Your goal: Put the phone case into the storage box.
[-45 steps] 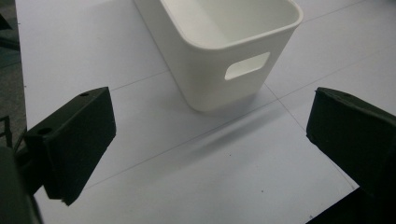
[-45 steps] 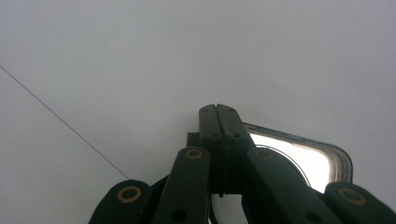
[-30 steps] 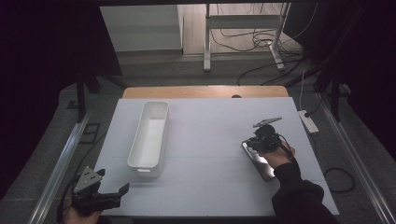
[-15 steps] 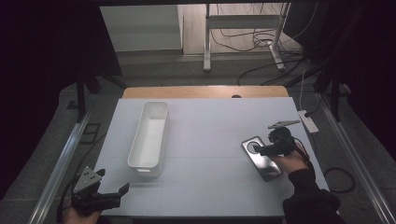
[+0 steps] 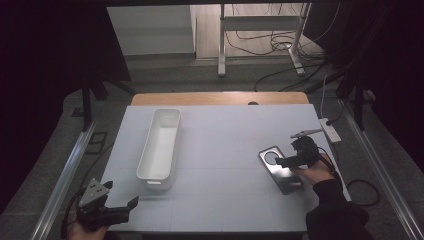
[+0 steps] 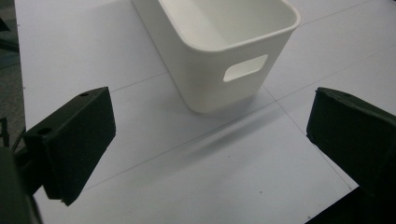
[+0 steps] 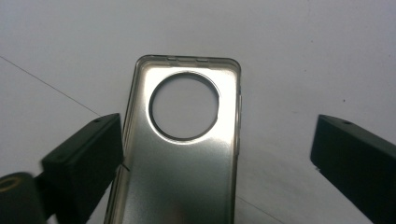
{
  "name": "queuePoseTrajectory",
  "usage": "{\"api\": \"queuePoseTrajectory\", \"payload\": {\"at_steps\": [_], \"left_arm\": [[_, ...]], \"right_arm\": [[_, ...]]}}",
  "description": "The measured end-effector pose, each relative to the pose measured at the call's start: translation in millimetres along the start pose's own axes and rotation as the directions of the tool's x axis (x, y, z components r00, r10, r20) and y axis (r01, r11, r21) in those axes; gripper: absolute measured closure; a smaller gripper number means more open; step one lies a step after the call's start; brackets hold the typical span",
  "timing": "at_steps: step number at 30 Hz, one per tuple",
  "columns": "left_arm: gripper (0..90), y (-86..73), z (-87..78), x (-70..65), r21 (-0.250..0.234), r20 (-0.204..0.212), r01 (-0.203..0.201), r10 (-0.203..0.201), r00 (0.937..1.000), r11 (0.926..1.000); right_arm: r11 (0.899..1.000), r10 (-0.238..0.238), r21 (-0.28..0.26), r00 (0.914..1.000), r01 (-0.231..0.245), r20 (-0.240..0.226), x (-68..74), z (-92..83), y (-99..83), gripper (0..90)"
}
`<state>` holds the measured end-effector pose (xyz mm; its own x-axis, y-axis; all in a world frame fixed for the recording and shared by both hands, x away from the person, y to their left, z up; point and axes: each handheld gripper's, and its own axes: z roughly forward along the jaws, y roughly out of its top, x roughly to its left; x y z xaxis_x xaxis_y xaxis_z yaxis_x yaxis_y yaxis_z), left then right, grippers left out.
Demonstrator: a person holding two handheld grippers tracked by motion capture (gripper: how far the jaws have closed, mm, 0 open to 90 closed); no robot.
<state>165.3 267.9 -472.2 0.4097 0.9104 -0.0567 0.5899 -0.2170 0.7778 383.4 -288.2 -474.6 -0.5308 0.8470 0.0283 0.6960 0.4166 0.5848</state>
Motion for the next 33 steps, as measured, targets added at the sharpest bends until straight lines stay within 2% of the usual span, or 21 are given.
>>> {"api": "queuePoseTrajectory", "payload": {"at_steps": [4,7,14,25,29,31,33], "left_arm": [[2.1,0.2,0.3,0.0,0.005,-0.001,0.000,0.000,1.0000,1.0000],[2.2,0.3,0.5,-0.1,0.007,-0.001,0.000,0.000,1.0000,1.0000],[2.3,0.4,1.0,-0.6,0.009,-0.002,-0.002,0.002,1.0000,1.0000],[2.6,0.9,1.5,-0.8,0.016,-0.002,-0.006,0.006,1.0000,0.9999],[2.6,1.1,1.8,-0.1,0.019,0.001,-0.001,0.001,1.0000,0.9998],[3.7,1.6,2.7,1.1,0.027,0.018,0.002,-0.002,0.9998,0.9996],[5.3,1.8,3.4,2.4,0.031,0.038,0.005,-0.006,0.9993,0.9995]], "right_arm": [[0.999,-0.003,0.034,1.0000,0.003,0.009,-4.8,0.9,-0.8,29.6],[0.998,-0.005,0.062,0.9999,0.005,0.009,-7.2,3.5,-1.5,42.0],[0.994,-0.032,0.106,0.9994,0.030,0.010,-9.1,11.1,-2.6,62.6],[0.988,-0.037,0.153,0.9993,0.036,0.001,-12.4,18.8,-6.1,83.7],[0.986,-0.030,0.164,0.9994,0.027,0.016,-12.2,19.6,-5.7,86.8],[0.986,-0.012,0.169,0.9998,0.009,0.018,-12.2,19.6,-5.3,88.3],[0.985,-0.014,0.170,0.9996,0.009,0.024,-11.3,19.6,-5.0,88.4]]}}
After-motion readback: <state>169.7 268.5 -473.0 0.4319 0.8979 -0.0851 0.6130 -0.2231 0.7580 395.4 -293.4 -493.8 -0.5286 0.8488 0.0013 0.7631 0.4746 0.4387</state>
